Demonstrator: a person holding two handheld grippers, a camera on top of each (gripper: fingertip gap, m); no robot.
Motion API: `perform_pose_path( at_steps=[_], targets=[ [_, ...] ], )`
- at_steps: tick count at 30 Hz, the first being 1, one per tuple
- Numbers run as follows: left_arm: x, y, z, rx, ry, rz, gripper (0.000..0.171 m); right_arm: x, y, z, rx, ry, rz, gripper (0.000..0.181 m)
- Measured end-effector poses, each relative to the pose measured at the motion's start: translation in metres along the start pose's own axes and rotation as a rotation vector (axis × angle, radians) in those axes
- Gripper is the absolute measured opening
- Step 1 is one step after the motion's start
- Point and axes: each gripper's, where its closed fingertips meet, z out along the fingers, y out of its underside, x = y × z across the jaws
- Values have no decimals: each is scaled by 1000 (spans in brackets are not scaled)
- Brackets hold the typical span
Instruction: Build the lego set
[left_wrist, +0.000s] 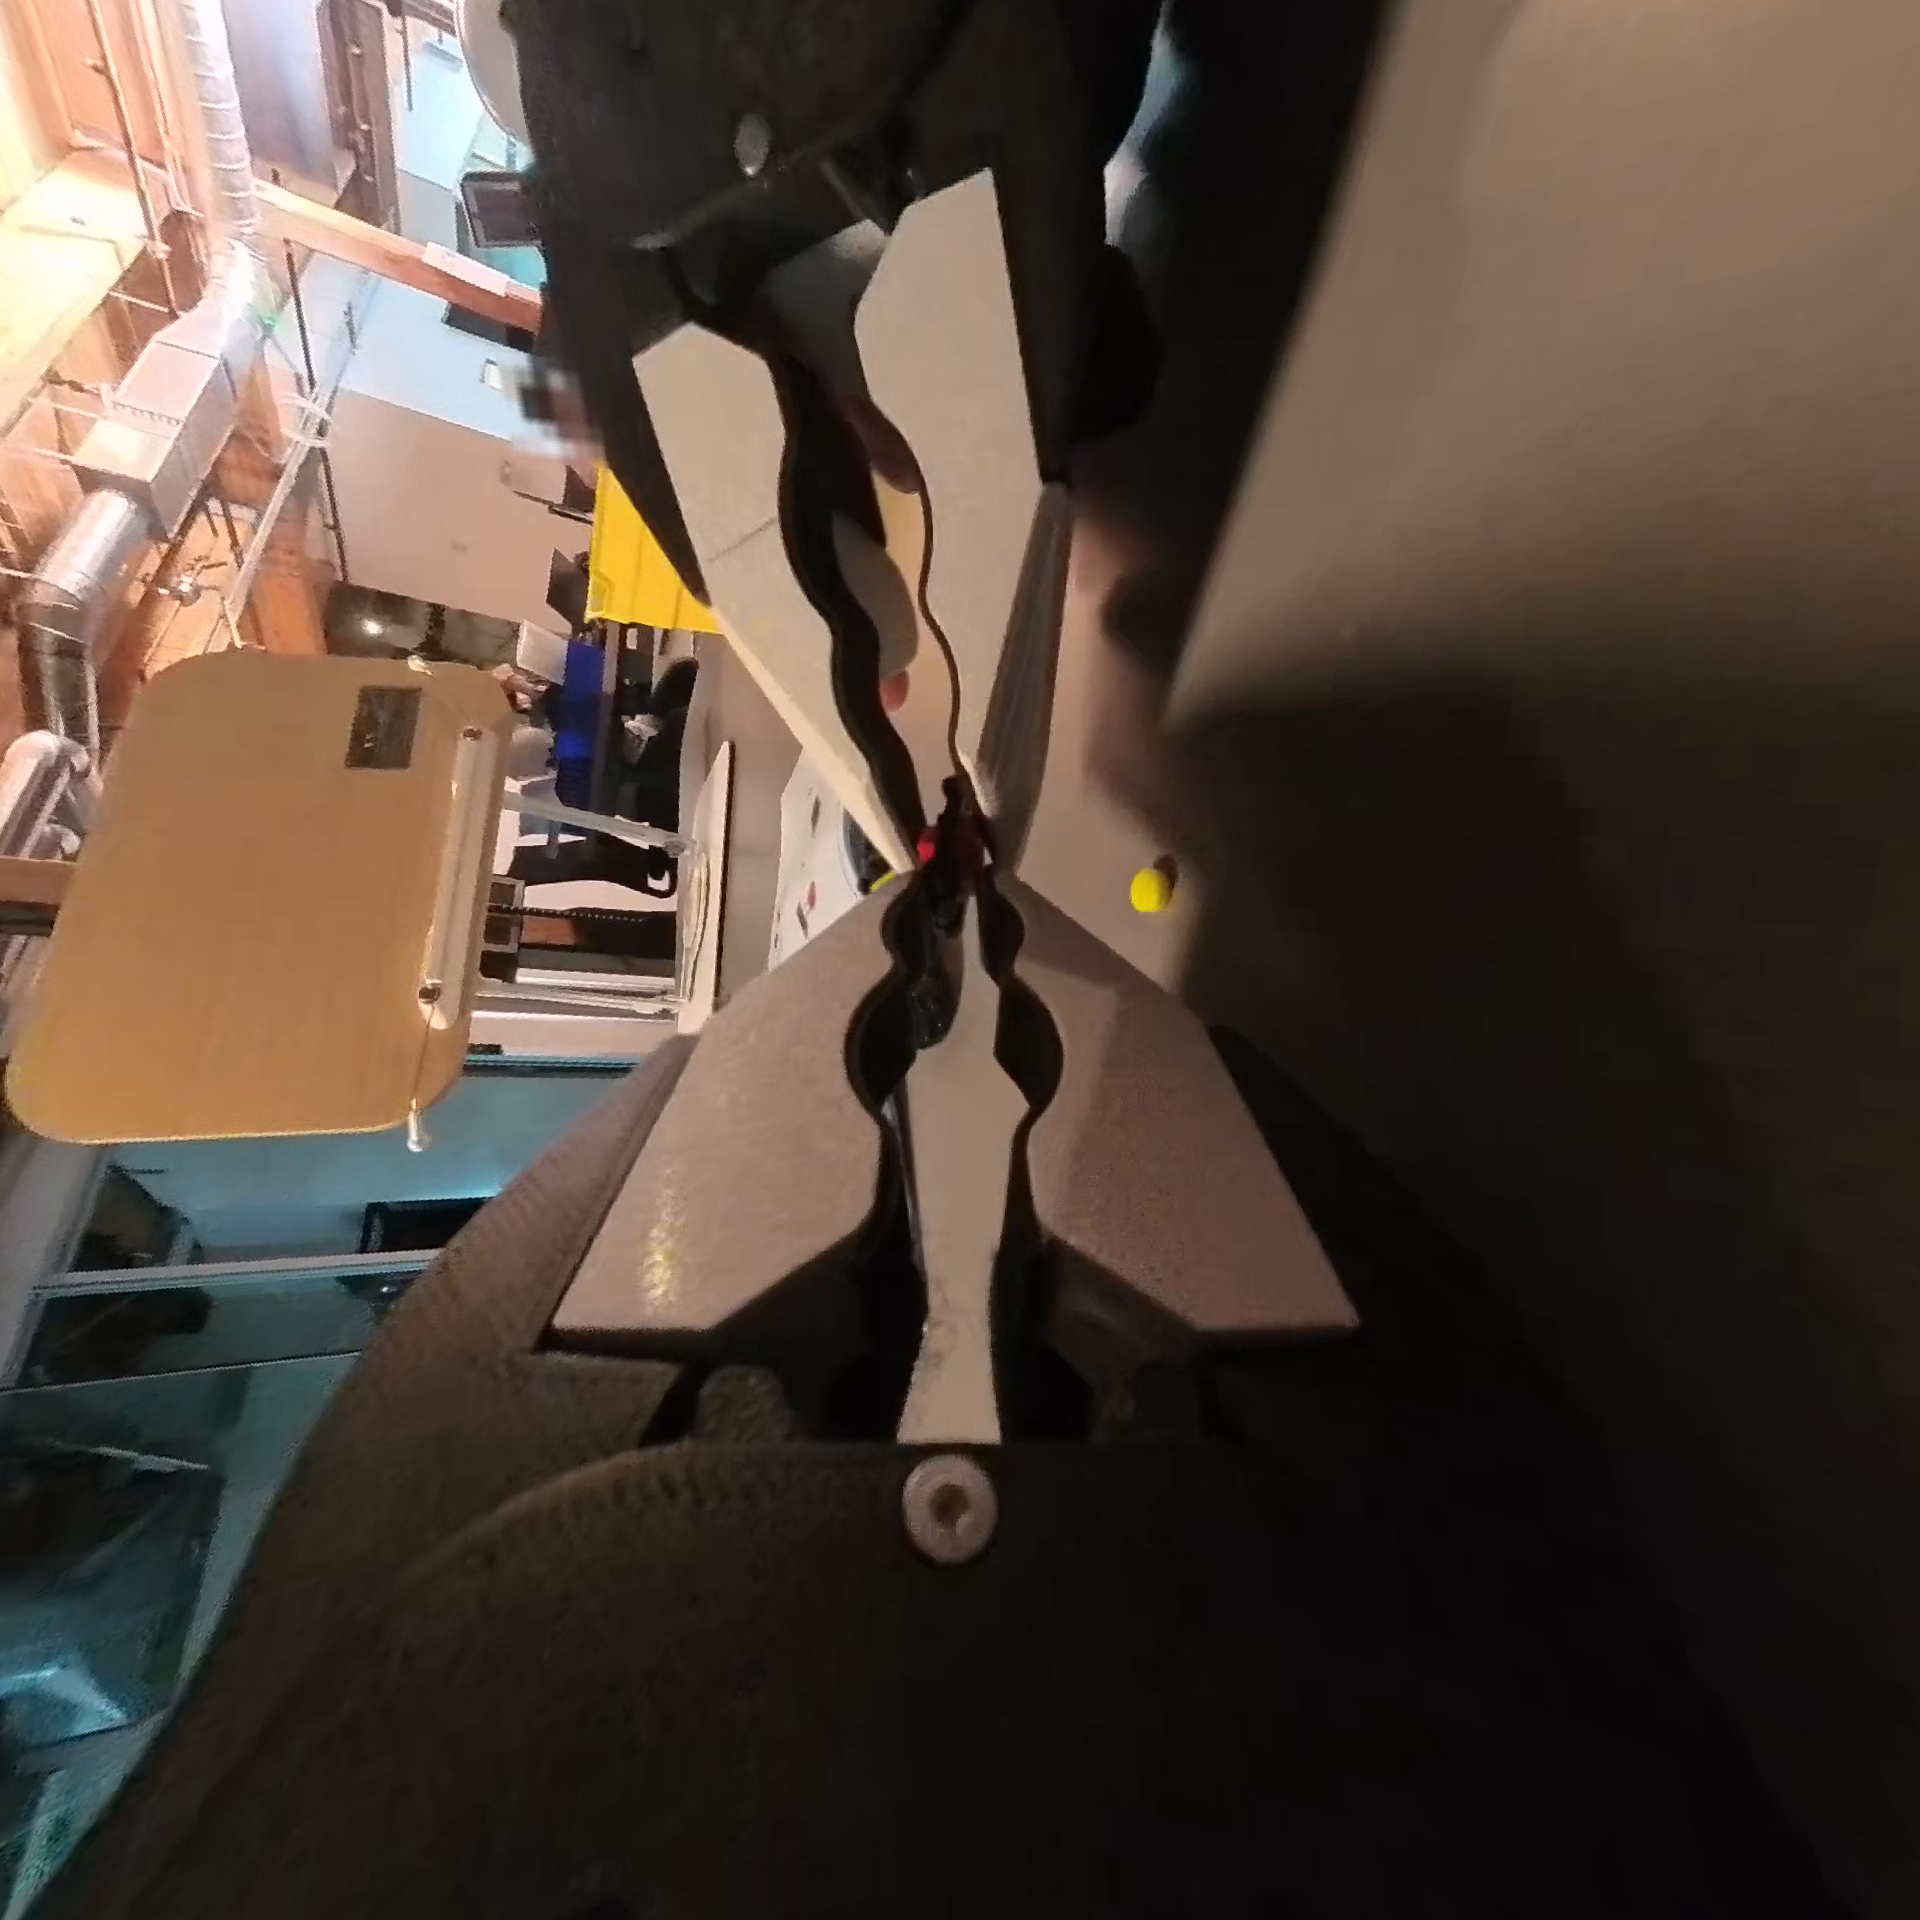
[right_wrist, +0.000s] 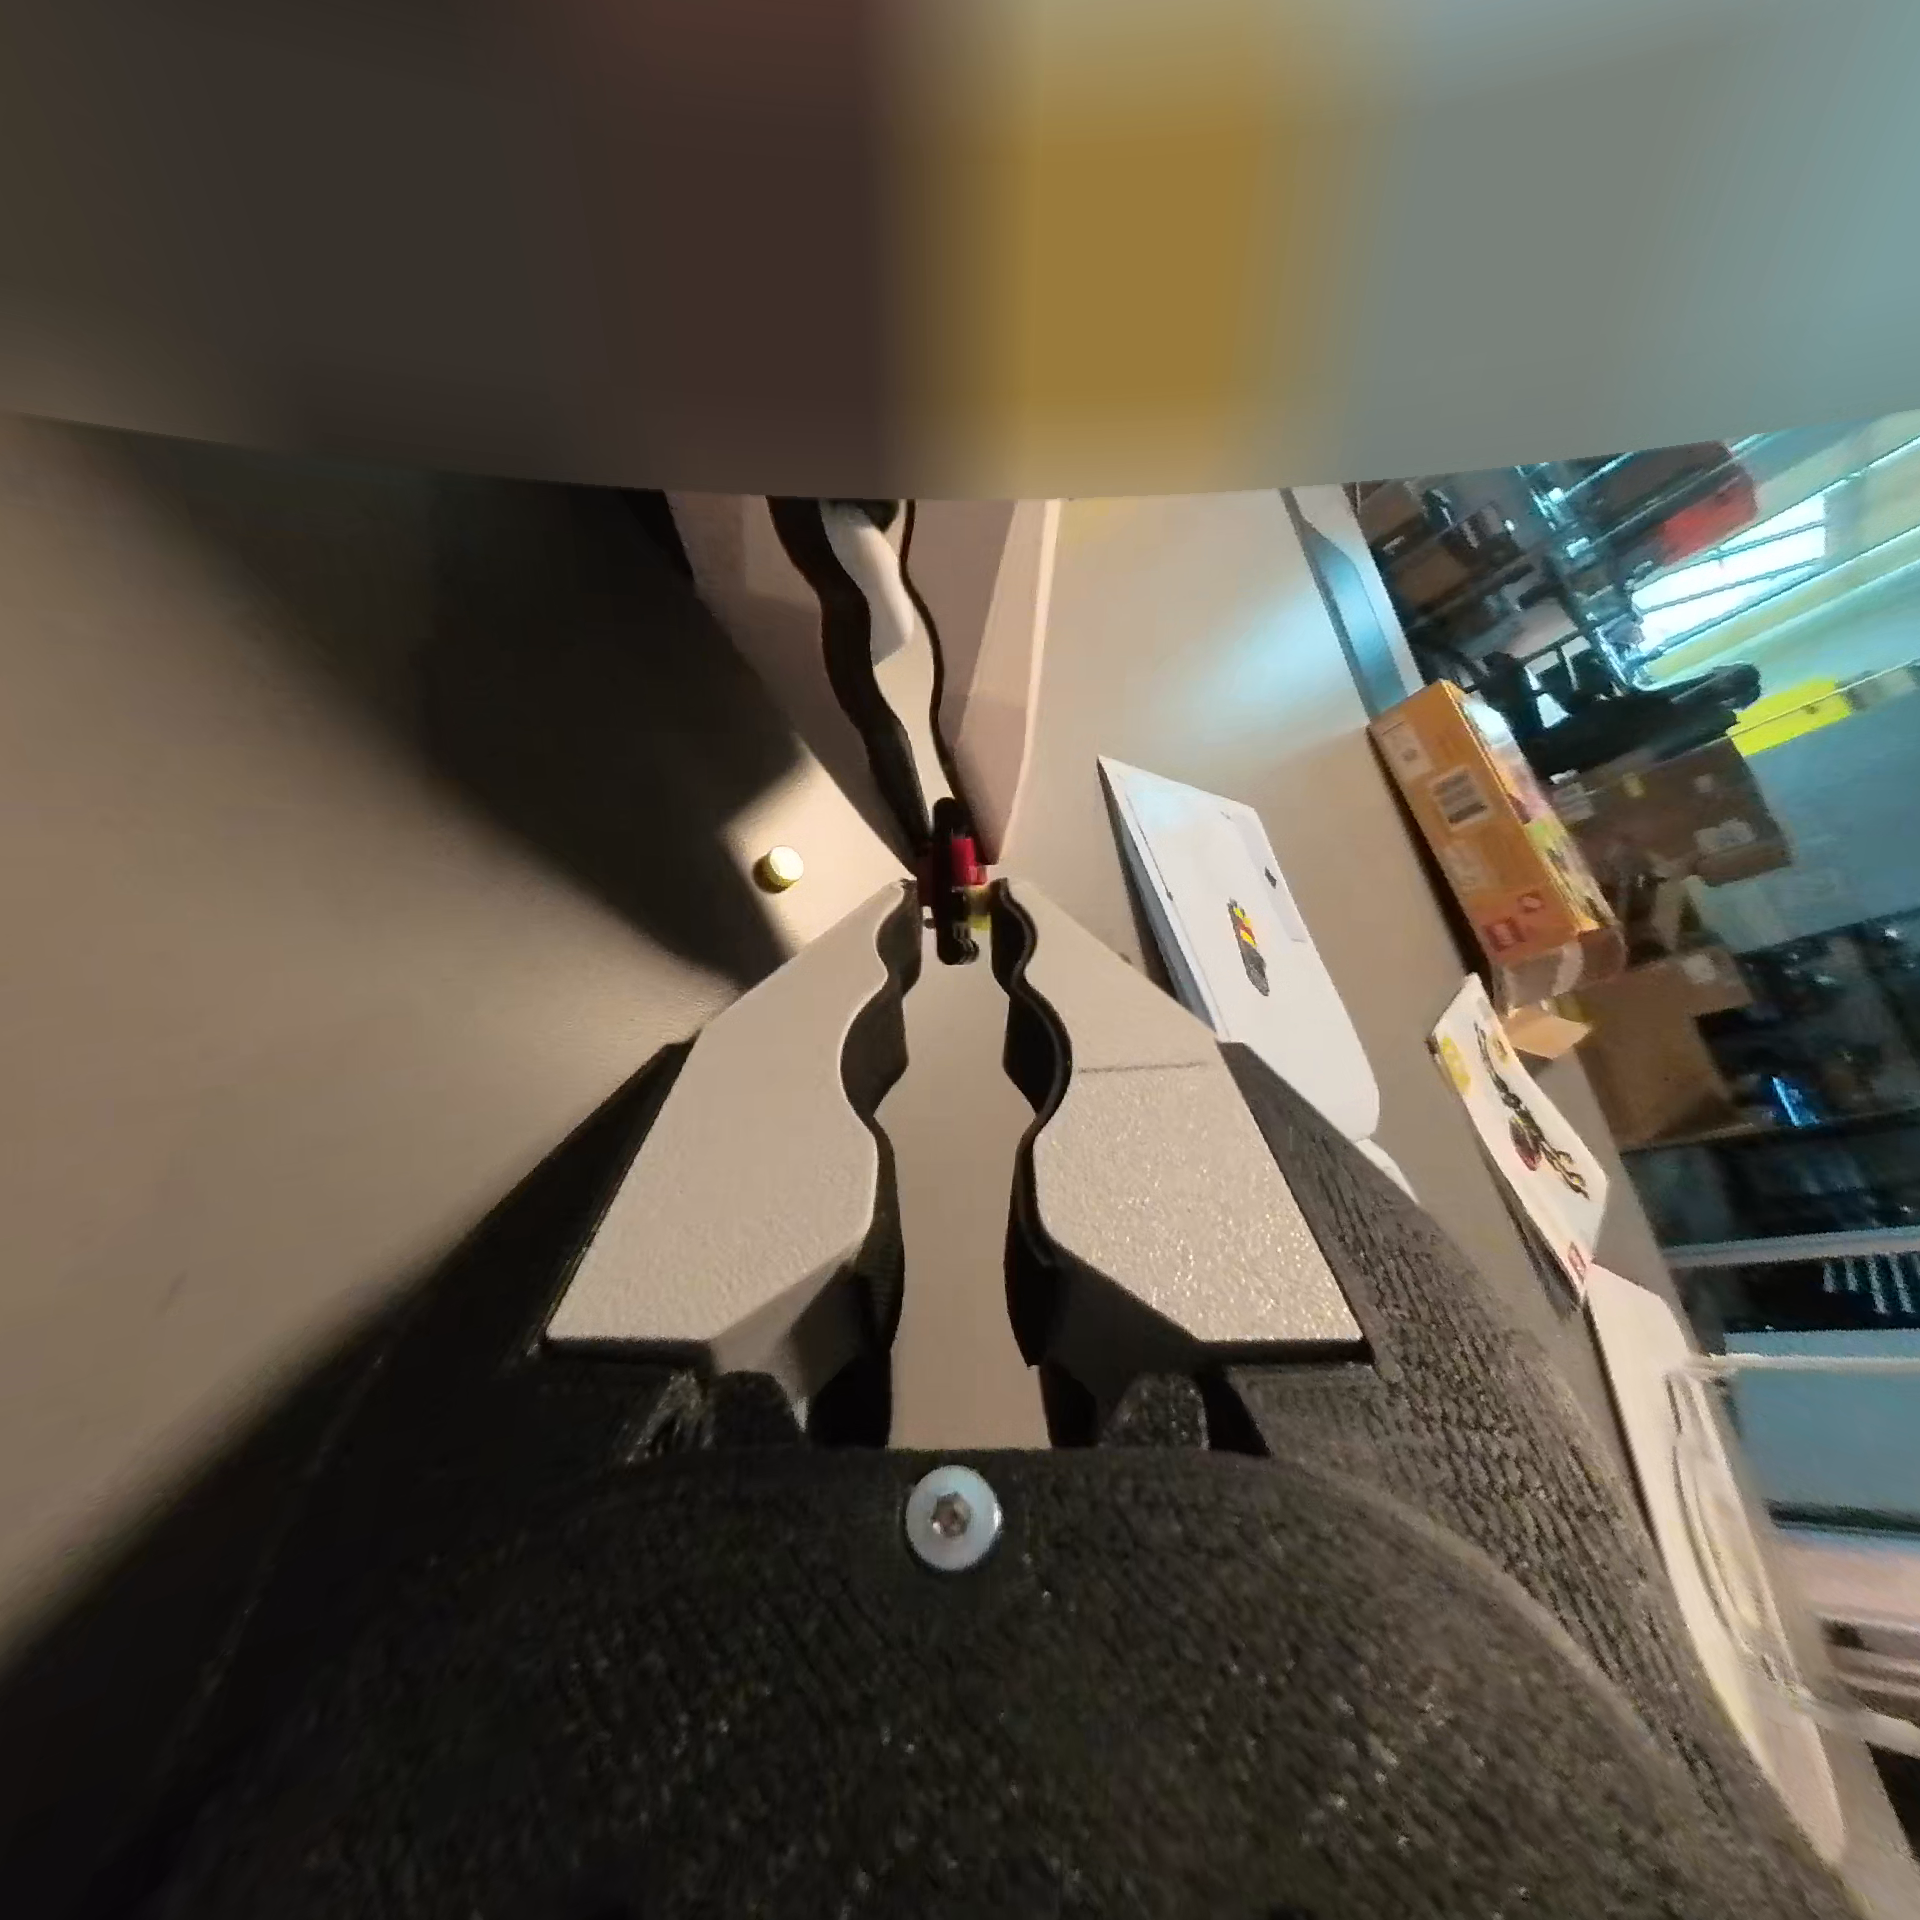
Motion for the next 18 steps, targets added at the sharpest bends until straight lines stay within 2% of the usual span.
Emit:
perform_pose_path(
  at_steps=[5, 10, 12, 14, 16, 18],
  targets=[
    [1, -1, -1, 20, 44, -116, 8, 1, -1, -1, -3, 13, -33, 8],
    [8, 2, 1, 2, 81, -121, 8, -4, 3, 3, -13, -4, -24, 8],
    [4, 3, 1, -1, 55, -112, 8, 1, 2, 2, -1, 19, -6, 12],
    [2, 9, 0, -23, 29, -86, 8, 8, 5, -2, 5, 21, 58, 24],
    [-3, 19, -3, -58, -18, -15, 8, 13, 5, -9, 32, 7, 135, 24],
    [-5, 28, -5, -88, -58, 64, 9, 13, 1, -14, 66, -39, 210, 13]
  ],
)
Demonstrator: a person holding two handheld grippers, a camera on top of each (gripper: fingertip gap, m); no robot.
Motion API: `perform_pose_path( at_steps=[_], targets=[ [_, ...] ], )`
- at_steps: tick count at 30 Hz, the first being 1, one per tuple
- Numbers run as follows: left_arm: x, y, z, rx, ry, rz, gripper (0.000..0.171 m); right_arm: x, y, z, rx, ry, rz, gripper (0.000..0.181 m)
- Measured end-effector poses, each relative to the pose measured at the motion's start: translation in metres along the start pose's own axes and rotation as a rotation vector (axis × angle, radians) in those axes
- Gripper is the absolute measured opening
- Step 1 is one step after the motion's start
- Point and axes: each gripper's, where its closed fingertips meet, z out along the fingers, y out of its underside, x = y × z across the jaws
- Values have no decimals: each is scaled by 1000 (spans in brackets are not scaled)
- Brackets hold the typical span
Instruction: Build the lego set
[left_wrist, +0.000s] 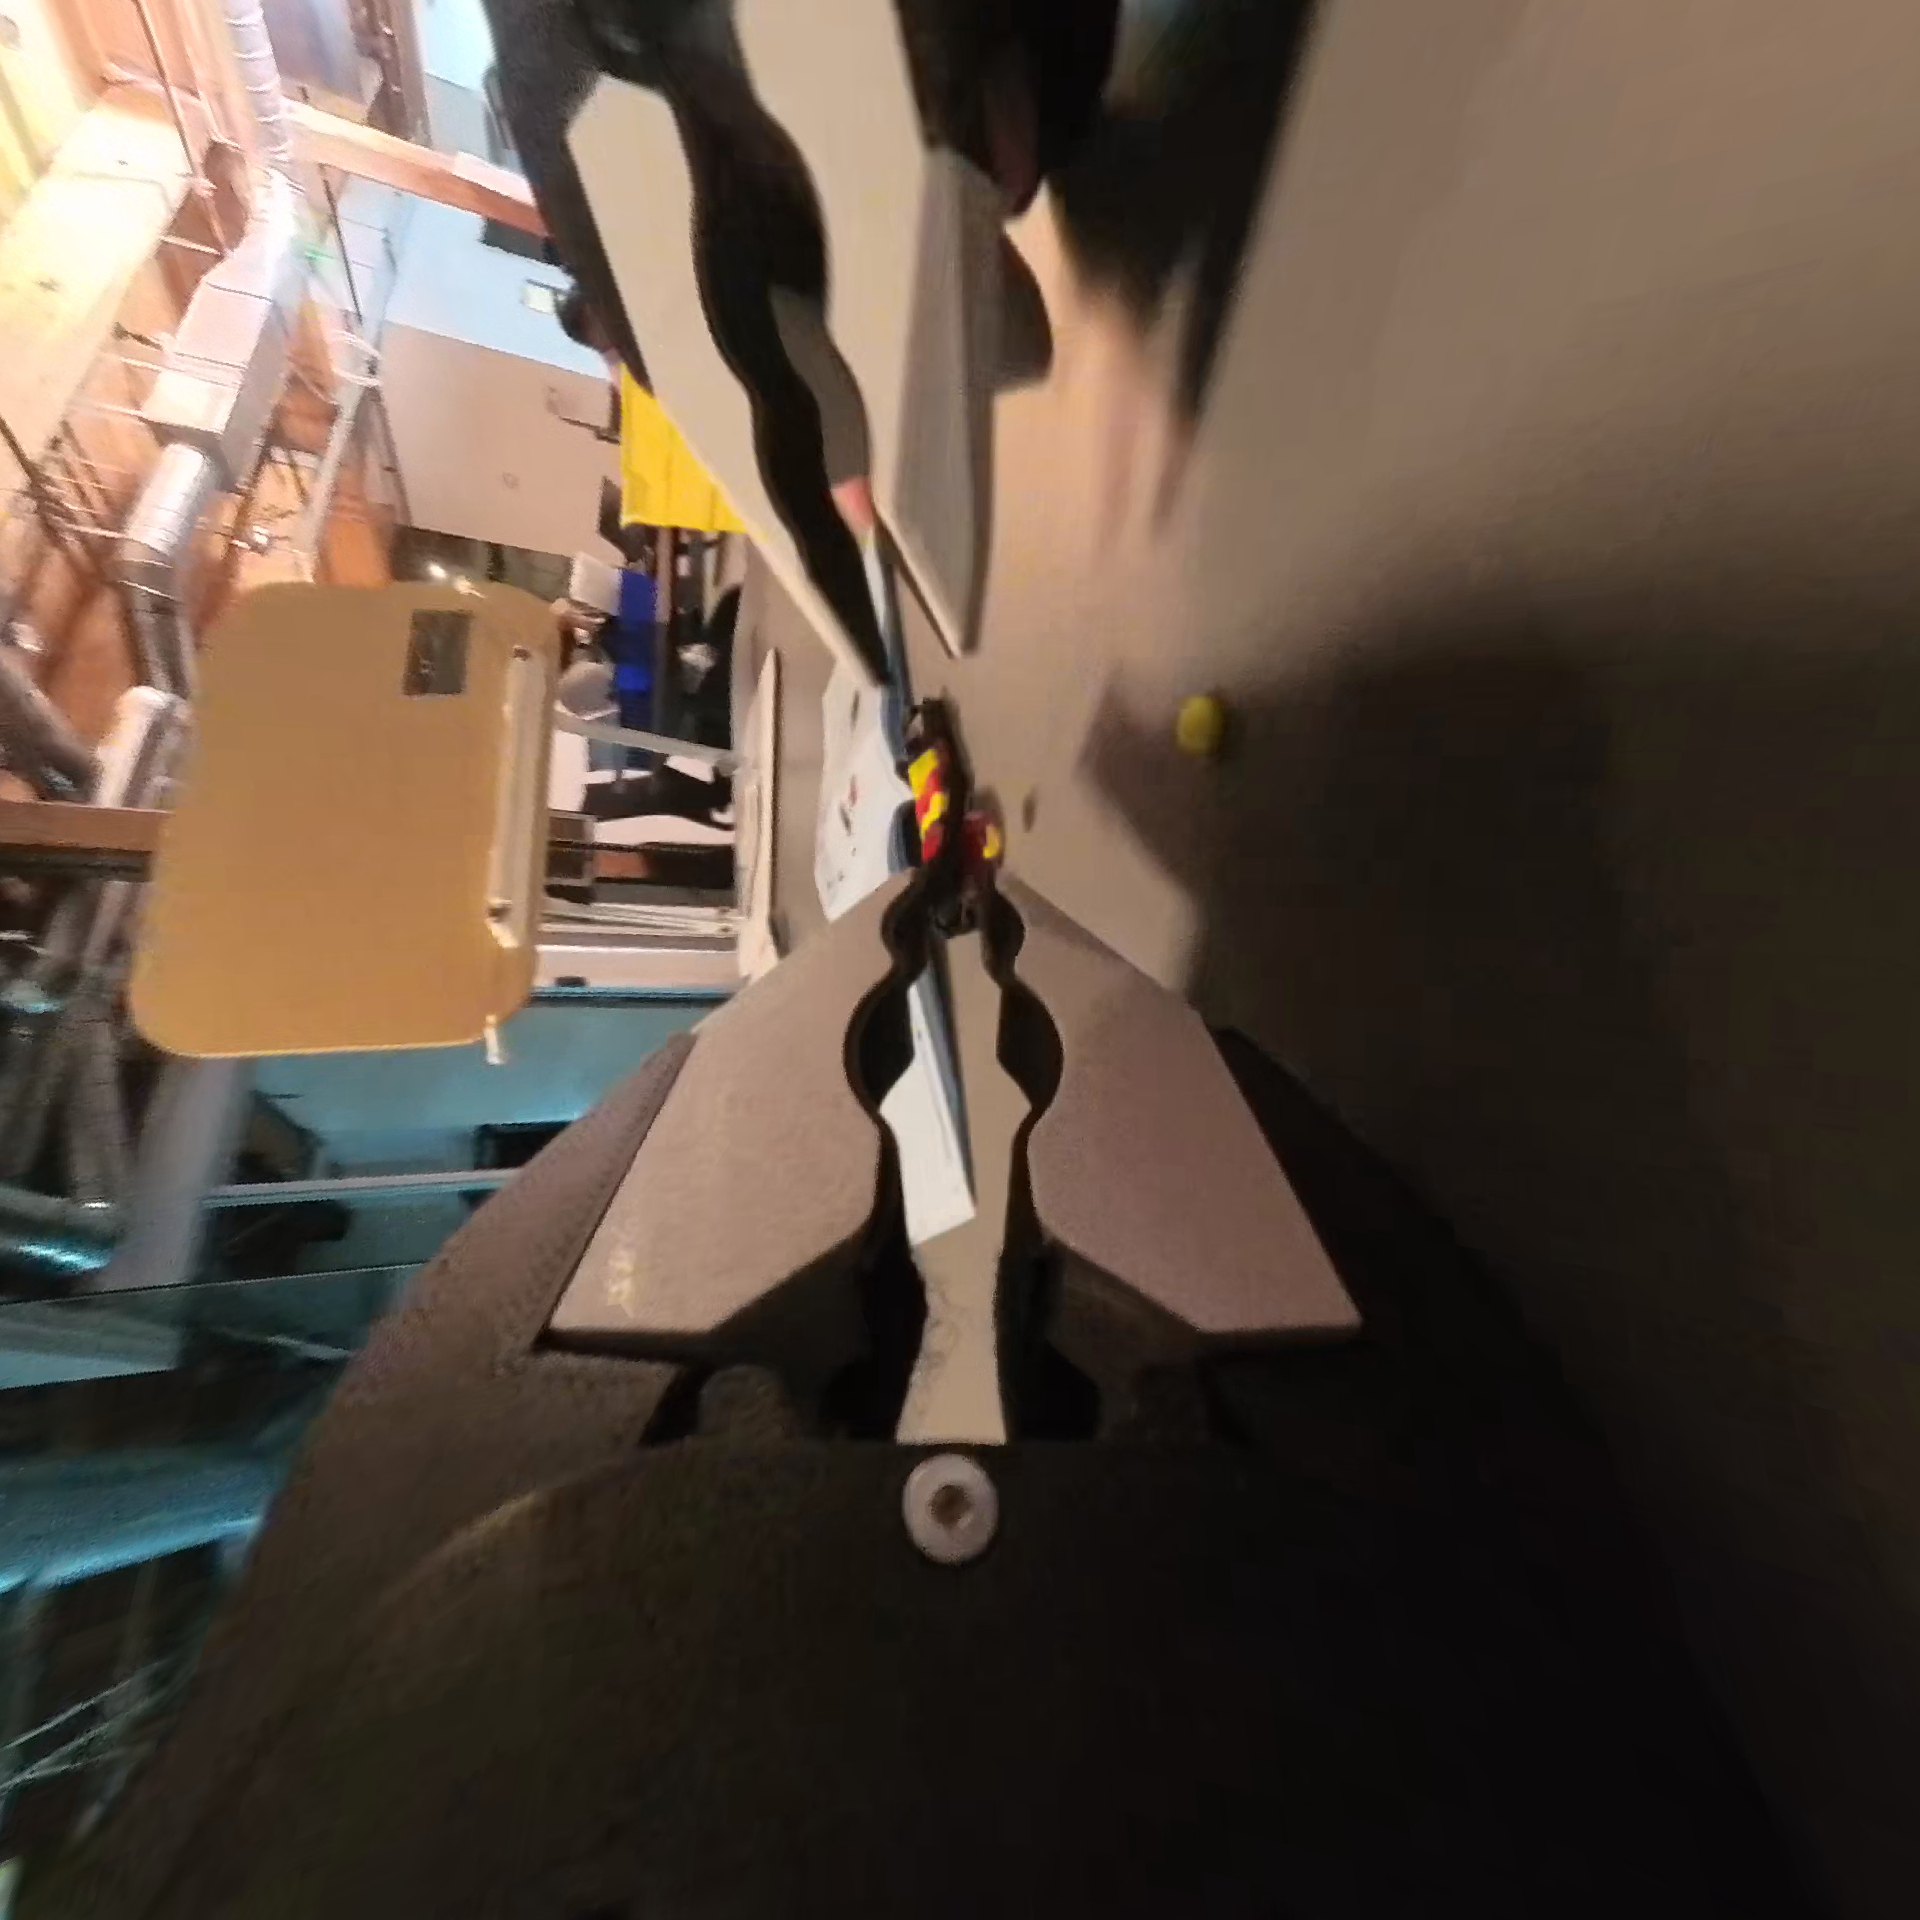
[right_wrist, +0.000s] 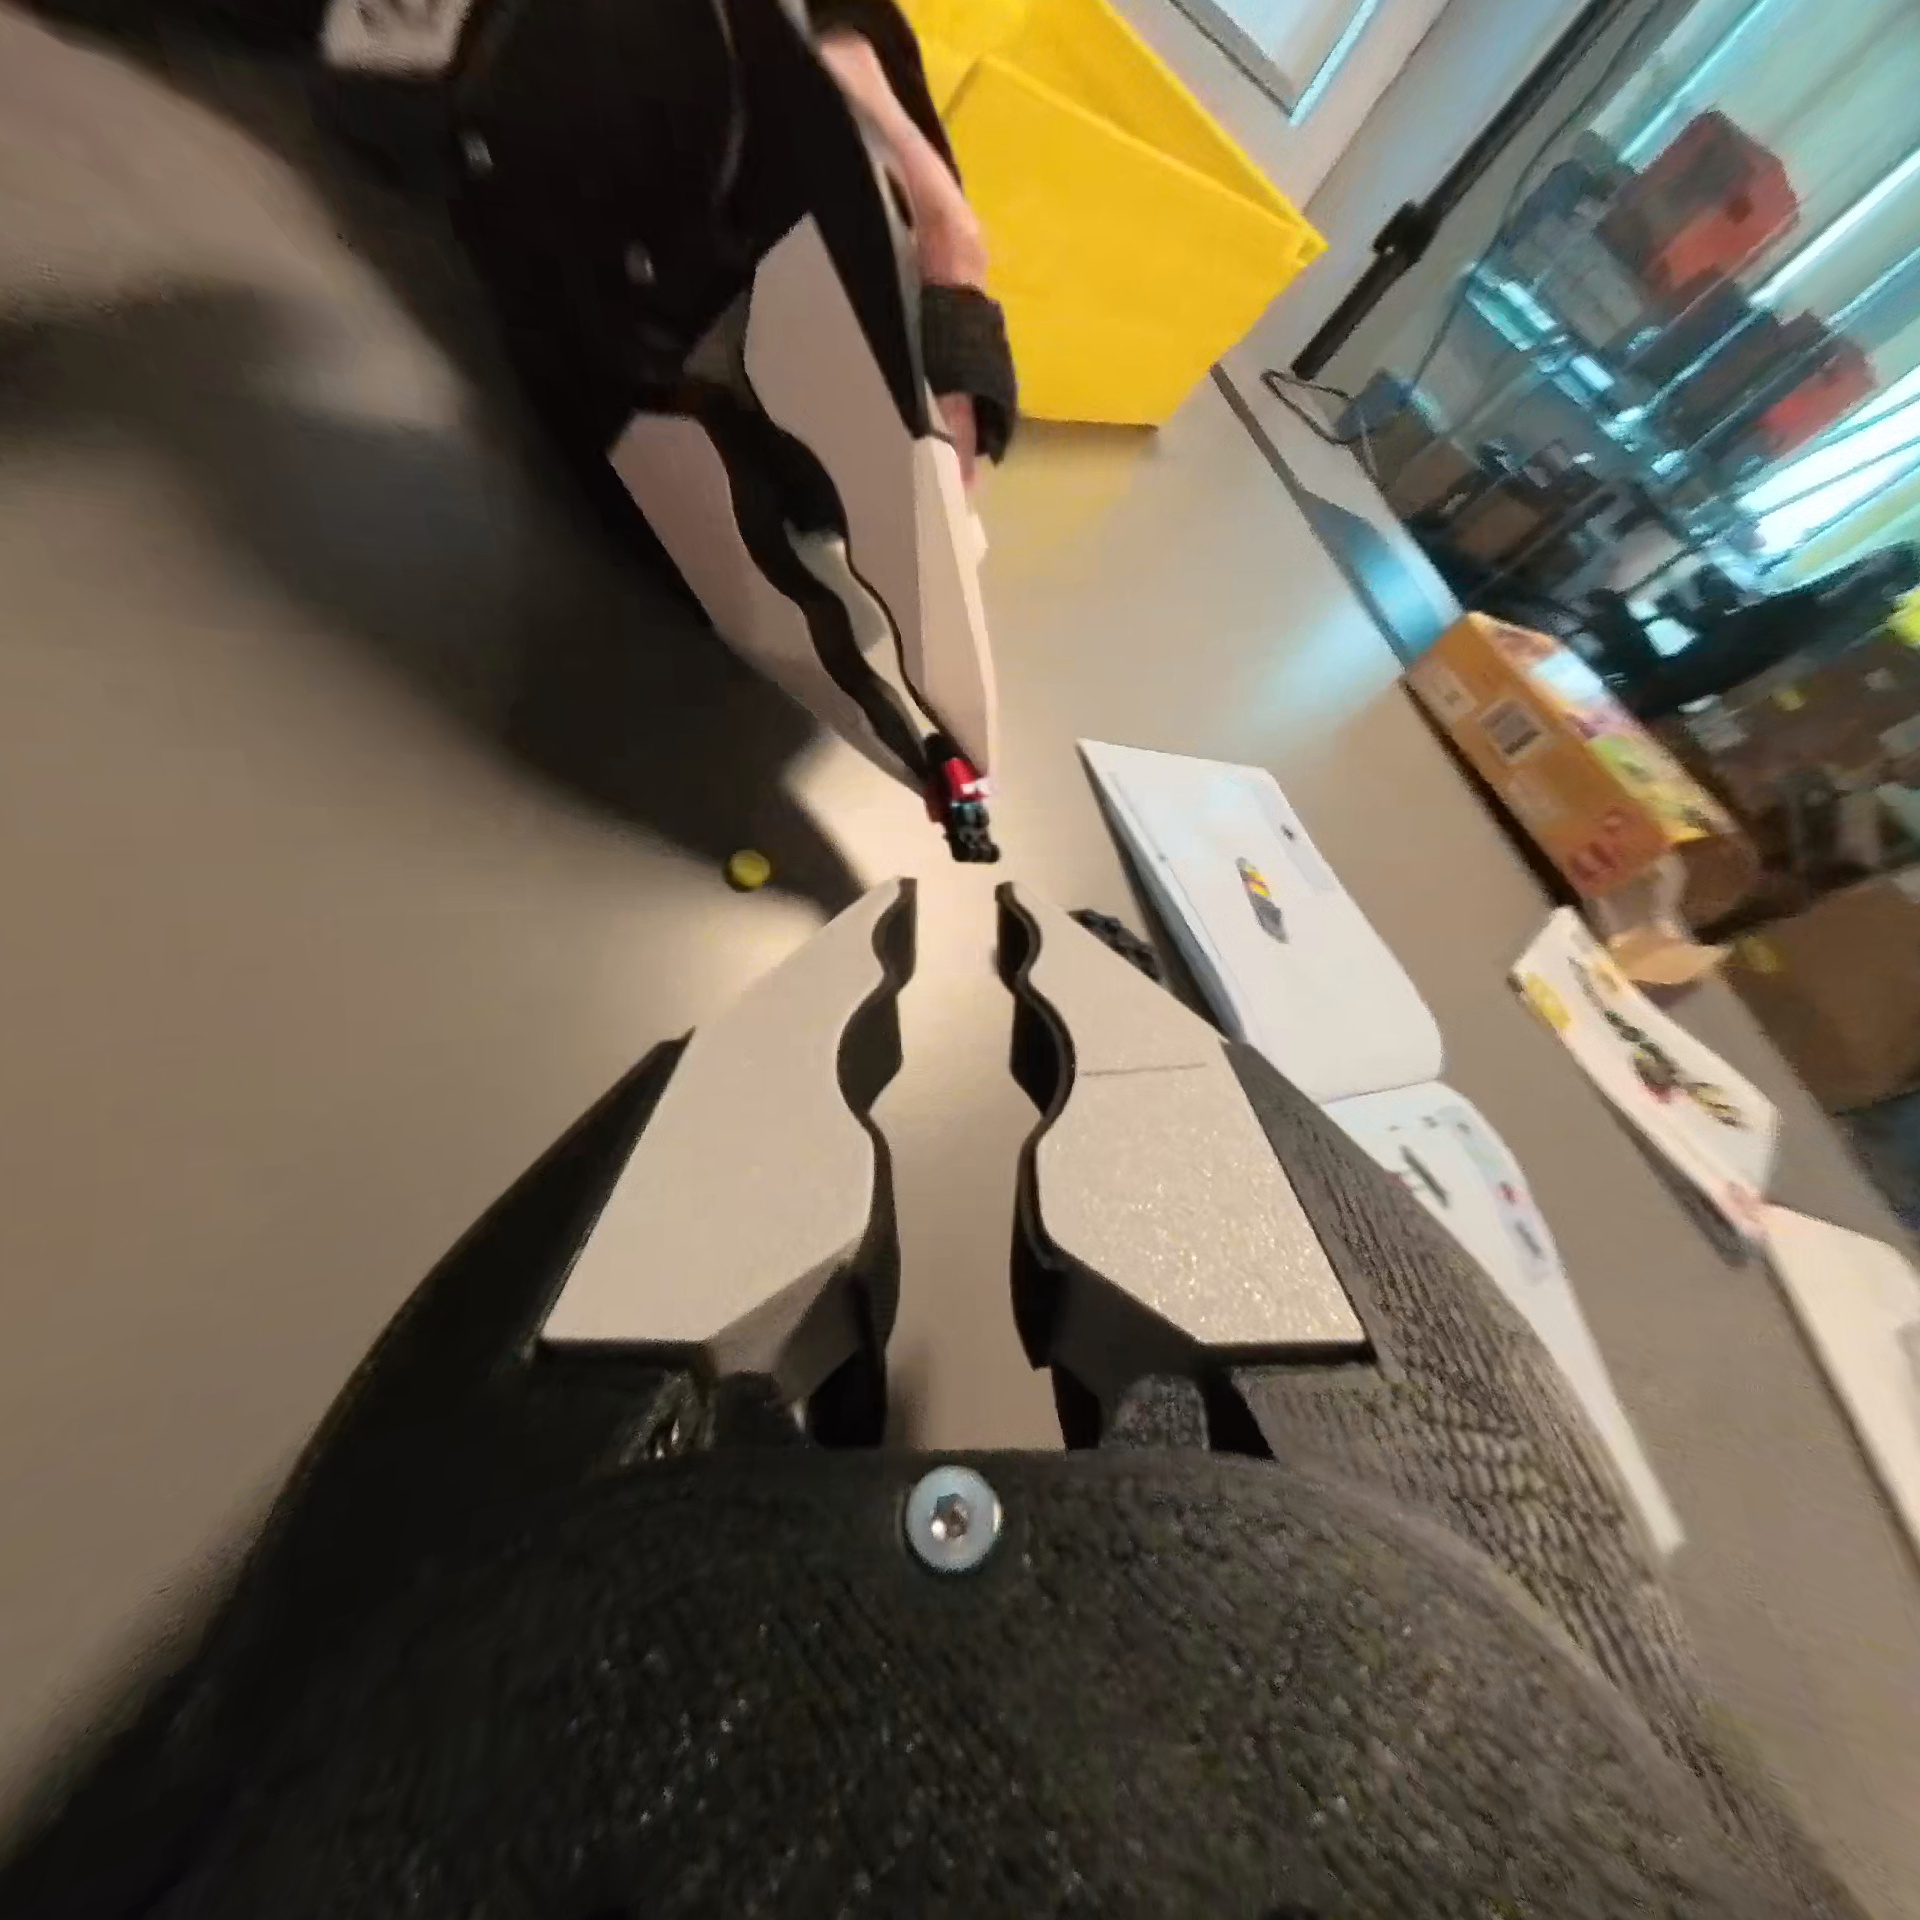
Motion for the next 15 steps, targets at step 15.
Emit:
perform_pose_path(
  at_steps=[15],
  targets=[
    [18, -1, -5, 51, 43, 124, 9, 11, 35, 38, -271, -132, 299, 13]
  ],
)
